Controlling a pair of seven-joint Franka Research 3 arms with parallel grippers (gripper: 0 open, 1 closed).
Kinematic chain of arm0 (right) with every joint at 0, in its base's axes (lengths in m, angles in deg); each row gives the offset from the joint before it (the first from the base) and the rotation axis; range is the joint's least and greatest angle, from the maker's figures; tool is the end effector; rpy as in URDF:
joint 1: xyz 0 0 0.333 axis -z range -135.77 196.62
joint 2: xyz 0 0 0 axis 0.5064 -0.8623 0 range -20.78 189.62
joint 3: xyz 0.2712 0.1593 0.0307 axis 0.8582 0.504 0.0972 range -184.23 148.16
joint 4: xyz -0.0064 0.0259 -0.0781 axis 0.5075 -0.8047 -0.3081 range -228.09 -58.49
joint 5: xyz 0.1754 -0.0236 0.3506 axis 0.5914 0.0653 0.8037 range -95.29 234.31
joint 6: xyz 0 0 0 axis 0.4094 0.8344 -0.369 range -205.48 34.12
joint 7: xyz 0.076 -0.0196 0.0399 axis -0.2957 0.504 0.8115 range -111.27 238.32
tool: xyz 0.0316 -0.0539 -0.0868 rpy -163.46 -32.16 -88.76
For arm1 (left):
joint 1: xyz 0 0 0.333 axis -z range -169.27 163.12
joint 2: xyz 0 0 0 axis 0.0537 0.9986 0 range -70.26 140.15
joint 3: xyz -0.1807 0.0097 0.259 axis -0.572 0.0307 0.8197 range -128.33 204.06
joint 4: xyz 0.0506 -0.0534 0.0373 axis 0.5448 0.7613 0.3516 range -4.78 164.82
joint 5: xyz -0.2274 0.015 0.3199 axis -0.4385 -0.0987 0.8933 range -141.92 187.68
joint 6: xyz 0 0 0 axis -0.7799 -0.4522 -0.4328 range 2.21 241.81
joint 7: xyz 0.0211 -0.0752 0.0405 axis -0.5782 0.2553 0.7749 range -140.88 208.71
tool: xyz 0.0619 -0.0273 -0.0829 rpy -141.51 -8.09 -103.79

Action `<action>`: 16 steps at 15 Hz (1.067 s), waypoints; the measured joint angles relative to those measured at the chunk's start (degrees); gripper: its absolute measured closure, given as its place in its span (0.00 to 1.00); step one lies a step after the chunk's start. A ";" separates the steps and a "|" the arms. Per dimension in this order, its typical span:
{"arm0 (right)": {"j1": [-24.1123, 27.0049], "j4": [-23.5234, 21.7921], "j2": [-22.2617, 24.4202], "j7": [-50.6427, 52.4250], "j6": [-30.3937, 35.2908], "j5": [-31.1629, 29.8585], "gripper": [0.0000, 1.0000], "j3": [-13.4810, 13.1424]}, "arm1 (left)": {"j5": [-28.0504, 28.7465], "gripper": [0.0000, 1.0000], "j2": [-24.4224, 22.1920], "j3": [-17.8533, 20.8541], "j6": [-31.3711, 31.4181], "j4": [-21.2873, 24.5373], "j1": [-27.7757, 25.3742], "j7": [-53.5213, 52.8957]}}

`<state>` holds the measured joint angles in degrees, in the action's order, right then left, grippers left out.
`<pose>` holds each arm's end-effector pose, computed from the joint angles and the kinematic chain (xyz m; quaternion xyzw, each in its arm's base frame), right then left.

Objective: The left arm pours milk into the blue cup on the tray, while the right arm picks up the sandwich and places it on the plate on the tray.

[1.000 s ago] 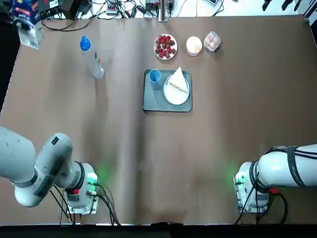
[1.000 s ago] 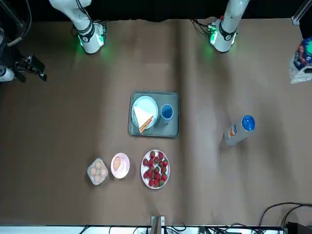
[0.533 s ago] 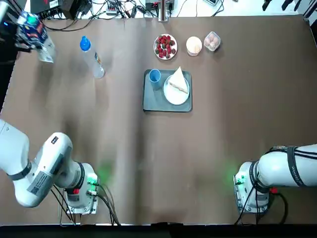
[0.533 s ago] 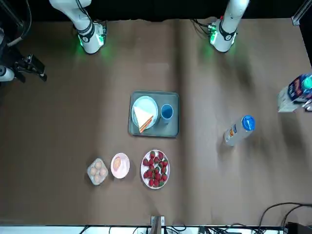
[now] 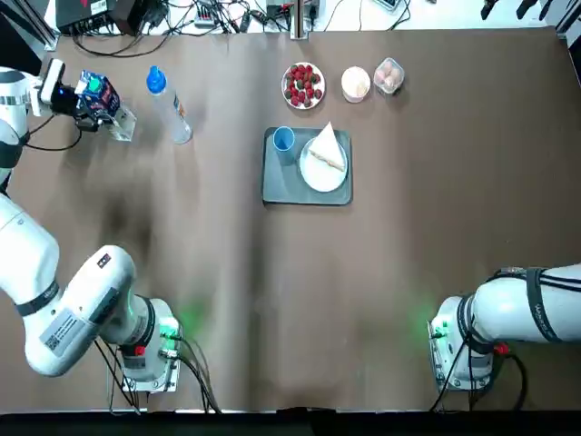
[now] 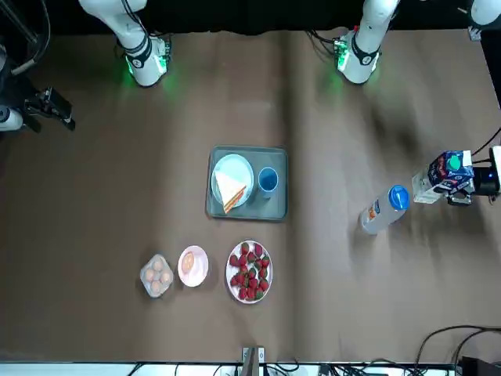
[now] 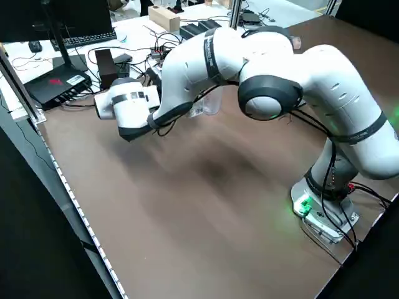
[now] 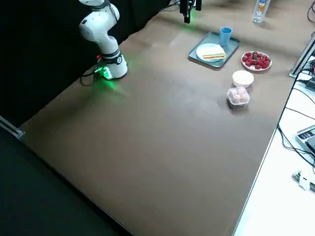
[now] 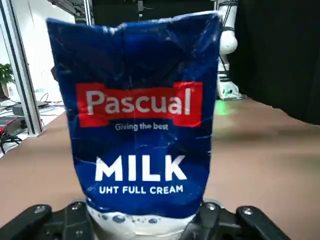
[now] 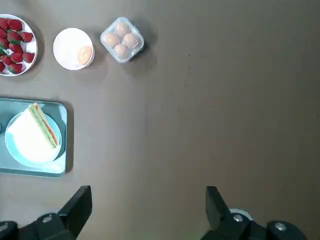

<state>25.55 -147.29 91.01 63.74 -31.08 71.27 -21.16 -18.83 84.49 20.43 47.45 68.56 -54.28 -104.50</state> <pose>0.5186 0.0174 0.6415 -0.9996 -0.0173 -0.0126 0.0186 0.5499 0.3083 0.2268 0.5072 -0.5825 0.4352 0.4626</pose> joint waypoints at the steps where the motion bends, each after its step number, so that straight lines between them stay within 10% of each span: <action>1: 0.00 0.00 0.00 0.00 0.00 0.00 0.00 0.00 | 0.00 0.42 0.79 0.56 0.22 -0.33 0.14 -1.09; 16: 0.05 0.00 0.00 0.00 -0.01 0.00 0.00 -0.01 | -0.03 0.40 8.81 5.84 5.44 -0.92 4.05 -9.78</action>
<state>25.60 -147.29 91.01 63.74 -31.09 71.27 -21.17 -18.86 93.31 26.26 52.89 67.64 -50.23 -114.28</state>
